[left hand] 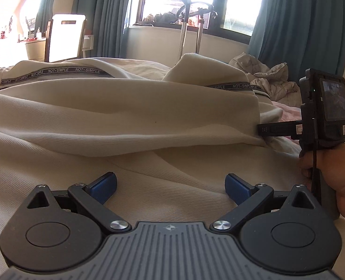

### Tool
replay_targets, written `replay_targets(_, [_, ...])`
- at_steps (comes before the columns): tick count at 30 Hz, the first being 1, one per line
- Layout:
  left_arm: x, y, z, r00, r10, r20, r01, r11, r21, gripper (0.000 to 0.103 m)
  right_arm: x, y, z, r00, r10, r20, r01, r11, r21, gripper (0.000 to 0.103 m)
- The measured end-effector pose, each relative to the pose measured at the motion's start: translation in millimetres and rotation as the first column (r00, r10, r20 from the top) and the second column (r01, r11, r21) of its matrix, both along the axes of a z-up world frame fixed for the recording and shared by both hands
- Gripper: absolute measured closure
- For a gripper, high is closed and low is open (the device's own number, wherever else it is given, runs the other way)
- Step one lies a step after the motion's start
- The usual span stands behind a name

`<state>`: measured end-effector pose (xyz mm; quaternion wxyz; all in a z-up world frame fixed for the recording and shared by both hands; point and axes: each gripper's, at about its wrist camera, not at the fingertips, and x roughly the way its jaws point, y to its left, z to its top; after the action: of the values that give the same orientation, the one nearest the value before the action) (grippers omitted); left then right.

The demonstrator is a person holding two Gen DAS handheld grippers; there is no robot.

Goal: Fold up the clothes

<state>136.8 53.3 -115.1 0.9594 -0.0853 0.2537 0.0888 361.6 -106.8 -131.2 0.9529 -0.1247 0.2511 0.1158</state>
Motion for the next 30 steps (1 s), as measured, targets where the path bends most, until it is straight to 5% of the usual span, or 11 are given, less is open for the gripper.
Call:
replay_targets(9, [-11.8,-3.7,10.8,0.999,0.017,0.043,-0.019,0.999,0.038,0.003,-44.2,-98.0,66.7,0.942,-0.277,0.188,0.283,0.959,-0.008,0.09])
replay_targets(17, [-23.5,-19.2,16.5,0.998,-0.018,0.065,0.012,0.996,0.086,0.003,-85.2,-239.1,88.0,0.772,-0.57,0.282,0.564,0.818,0.109,0.089])
replay_targets(21, [-22.9,-29.1,18.1,0.997,-0.033,0.069,0.025,0.992,0.121,0.003,-99.4,-280.9,45.4,0.764,-0.622,0.171,0.604,0.783,0.146,0.089])
replay_targets(25, [-23.2,-35.0,19.4,0.997,-0.044,0.068,0.034,0.989,0.143,0.003,-104.3,-297.7,10.0,0.789,-0.613,0.048,0.589,0.775,0.228,0.088])
replay_targets(28, [-22.4,-38.2,18.9,0.997,-0.051,0.065,0.04,0.987,0.153,0.003,-104.5,-306.1,4.1,0.807,-0.586,-0.067,0.576,0.759,0.303,0.081])
replay_targets(30, [-22.0,-39.0,18.7,0.996,-0.056,0.063,0.046,0.987,0.155,0.003,-107.7,-321.2,6.0,0.814,-0.559,-0.156,0.569,0.715,0.406,0.065])
